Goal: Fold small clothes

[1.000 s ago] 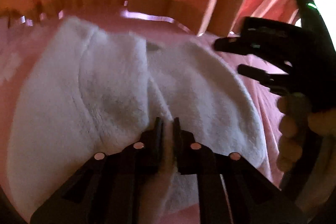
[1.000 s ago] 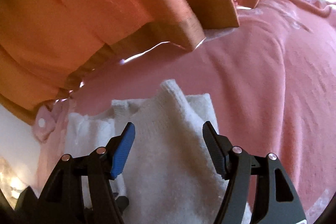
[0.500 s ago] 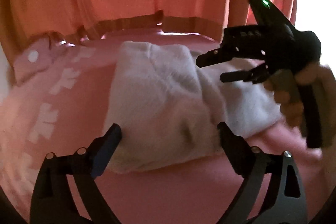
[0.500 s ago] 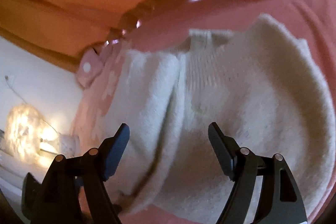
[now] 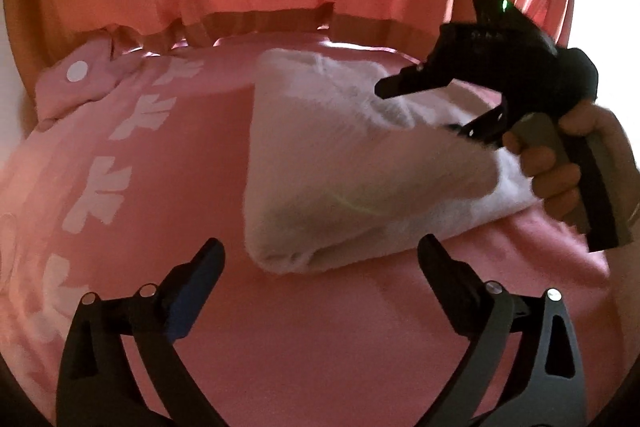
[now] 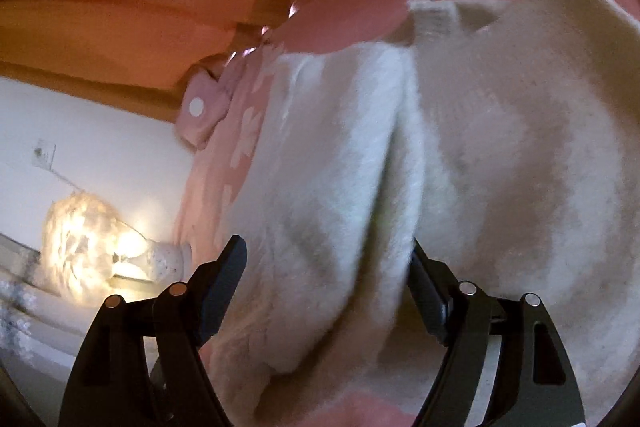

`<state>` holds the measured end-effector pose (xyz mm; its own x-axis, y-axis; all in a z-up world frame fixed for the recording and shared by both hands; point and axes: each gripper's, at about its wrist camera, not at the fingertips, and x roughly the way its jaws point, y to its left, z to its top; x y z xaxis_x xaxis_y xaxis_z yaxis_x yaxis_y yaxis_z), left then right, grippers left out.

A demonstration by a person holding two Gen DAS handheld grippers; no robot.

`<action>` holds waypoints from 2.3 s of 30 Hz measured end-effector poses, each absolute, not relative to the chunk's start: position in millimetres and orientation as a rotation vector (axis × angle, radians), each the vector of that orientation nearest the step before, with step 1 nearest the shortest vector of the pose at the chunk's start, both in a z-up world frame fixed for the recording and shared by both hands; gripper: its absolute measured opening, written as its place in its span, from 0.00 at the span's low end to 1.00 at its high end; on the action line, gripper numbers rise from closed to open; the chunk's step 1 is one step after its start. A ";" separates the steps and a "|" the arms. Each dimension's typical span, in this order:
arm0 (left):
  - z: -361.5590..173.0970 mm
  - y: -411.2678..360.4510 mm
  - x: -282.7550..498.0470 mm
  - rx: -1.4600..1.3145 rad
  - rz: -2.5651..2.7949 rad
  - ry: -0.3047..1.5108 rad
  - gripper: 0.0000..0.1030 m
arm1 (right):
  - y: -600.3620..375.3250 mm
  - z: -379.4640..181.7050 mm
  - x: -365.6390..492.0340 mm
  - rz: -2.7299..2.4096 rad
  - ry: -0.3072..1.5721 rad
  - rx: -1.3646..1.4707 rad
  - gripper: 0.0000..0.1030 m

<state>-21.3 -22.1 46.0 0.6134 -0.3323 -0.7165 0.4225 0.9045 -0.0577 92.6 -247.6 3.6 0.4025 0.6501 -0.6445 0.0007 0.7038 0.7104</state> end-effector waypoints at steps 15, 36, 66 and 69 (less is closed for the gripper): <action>50.6 -67.7 5.3 0.181 -0.507 0.740 0.89 | -355.1 19.5 64.1 -0.060 0.966 0.569 0.19; 5.3 -45.0 34.6 -0.053 -0.598 0.939 0.54 | -318.8 86.0 -16.5 0.190 0.651 0.713 0.15; 85.5 -75.7 28.1 0.035 -0.692 0.755 0.82 | -344.7 9.6 27.9 -0.073 0.893 0.599 0.69; 59.8 -91.9 45.5 0.046 -0.630 0.805 0.82 | -332.4 19.6 33.9 -0.041 0.859 0.513 0.14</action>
<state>45.4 -91.9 59.8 0.5217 -0.5088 -0.6848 0.5428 0.8172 -0.1936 33.9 -332.4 19.6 0.6601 0.1679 -0.7322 0.2373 0.8782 0.4153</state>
